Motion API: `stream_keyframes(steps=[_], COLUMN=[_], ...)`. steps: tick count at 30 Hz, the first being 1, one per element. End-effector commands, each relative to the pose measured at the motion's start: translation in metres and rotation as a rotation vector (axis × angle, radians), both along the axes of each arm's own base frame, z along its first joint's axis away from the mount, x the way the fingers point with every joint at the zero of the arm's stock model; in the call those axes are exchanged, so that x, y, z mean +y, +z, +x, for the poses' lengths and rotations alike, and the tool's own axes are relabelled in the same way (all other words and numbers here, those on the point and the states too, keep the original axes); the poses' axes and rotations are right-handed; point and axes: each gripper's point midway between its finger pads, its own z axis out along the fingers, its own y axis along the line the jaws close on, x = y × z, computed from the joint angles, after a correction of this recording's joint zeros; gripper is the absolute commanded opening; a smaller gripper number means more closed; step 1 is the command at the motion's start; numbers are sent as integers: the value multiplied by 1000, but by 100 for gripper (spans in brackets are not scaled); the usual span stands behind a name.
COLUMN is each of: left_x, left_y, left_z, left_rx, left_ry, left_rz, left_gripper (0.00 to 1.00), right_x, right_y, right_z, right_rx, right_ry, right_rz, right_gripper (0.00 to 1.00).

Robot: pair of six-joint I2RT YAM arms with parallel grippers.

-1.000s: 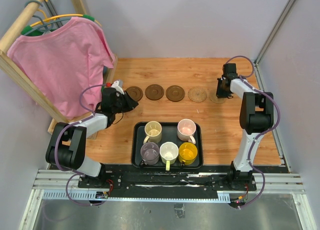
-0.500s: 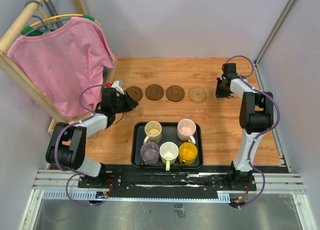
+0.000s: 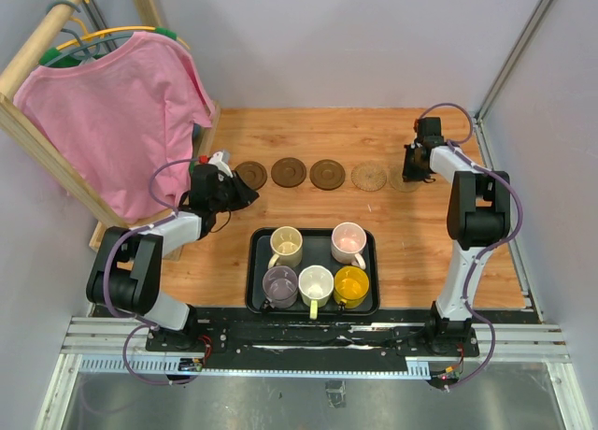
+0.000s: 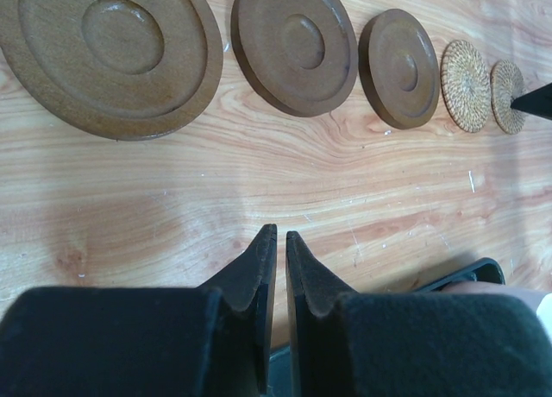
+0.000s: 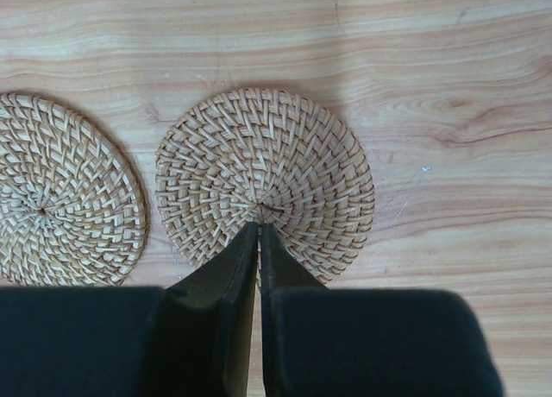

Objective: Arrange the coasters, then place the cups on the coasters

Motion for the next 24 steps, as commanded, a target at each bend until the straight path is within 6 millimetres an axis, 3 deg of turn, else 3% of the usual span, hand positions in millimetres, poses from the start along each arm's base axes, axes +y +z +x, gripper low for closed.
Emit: stream_keyframes(steps=[1, 6, 13, 19, 24], left_x=[-3, -4, -4, -1, 2], left_y=[3, 6, 14, 30, 51], left_z=[3, 4, 2, 2, 1], left_rx=[-15, -23, -42, -91, -155], left_ry=[-11, -14, -16, -6, 6], left_rz=[1, -3, -6, -2, 2], left_gripper=[14, 14, 14, 14, 14], right_x=[-8, -6, -7, -8, -9], right_y=[8, 36, 96, 141, 160], right_z=[6, 7, 0, -23, -49], right_rx=[-12, -80, -211, -330, -384], right_ry=[3, 12, 16, -1, -9], right_rz=[-19, -11, -16, -16, -22], right_gripper=[7, 9, 12, 15, 17])
